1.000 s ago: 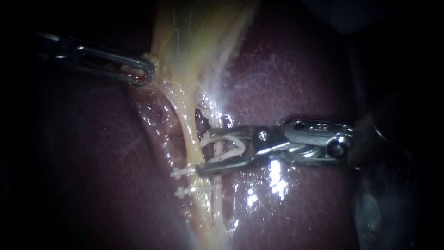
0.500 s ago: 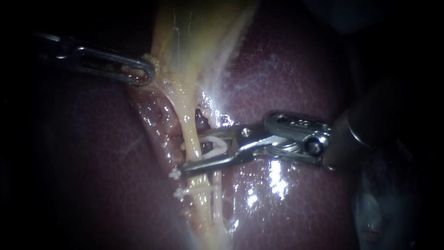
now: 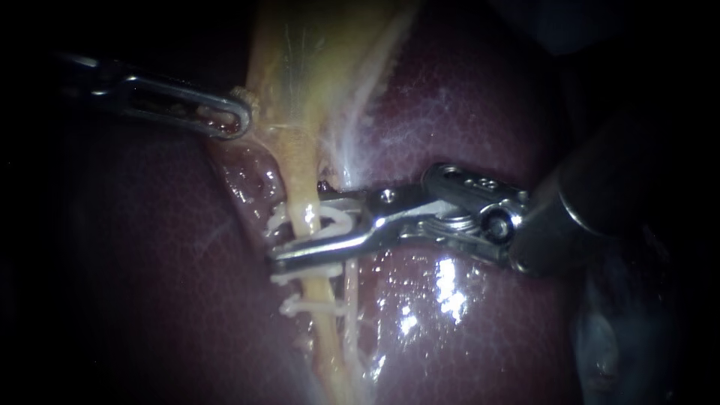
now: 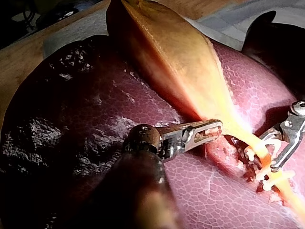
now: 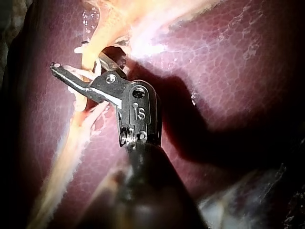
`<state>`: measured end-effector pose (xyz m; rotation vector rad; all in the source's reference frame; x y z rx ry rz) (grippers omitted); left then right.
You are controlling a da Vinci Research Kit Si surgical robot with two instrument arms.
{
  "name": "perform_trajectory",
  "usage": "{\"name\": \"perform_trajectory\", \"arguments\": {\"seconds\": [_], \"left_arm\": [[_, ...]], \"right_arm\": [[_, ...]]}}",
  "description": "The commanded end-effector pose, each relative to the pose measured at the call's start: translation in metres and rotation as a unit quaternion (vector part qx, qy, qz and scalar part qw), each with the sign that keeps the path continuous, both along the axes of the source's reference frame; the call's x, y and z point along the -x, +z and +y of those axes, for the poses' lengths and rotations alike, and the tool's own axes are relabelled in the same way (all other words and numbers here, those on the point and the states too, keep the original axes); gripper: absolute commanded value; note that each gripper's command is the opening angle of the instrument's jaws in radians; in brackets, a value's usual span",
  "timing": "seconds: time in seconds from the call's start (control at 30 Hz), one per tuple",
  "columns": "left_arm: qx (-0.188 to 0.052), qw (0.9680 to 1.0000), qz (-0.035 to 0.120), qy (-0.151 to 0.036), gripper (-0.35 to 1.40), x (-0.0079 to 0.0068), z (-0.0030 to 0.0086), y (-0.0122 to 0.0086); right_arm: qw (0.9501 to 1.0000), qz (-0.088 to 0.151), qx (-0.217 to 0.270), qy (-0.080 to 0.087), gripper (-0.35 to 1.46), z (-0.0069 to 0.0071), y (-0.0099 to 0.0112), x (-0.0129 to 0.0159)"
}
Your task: Clipping third clip left tube
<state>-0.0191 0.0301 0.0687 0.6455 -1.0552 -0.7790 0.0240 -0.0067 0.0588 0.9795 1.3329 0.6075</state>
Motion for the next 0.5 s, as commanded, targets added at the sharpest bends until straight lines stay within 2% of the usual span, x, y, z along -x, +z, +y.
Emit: {"name": "perform_trajectory", "arguments": {"seconds": [0.03,0.23,0.5], "left_arm": [[0.0,1.0,0.0,0.0,-0.35,0.0,0.0,0.0],[0.0,1.0,0.0,0.0,-0.35,0.0,0.0,0.0],[0.0,1.0,0.0,0.0,-0.35,0.0,0.0001,0.0001]], "right_arm": [[1.0,0.001,0.0,0.0,0.45,0.0,-0.0001,0.0],[1.0,0.001,0.0,0.001,0.29,0.0004,0.0006,0.0001],[0.9998,0.006,-0.016,0.005,-0.08,0.0009,0.0013,0.0002]]}}
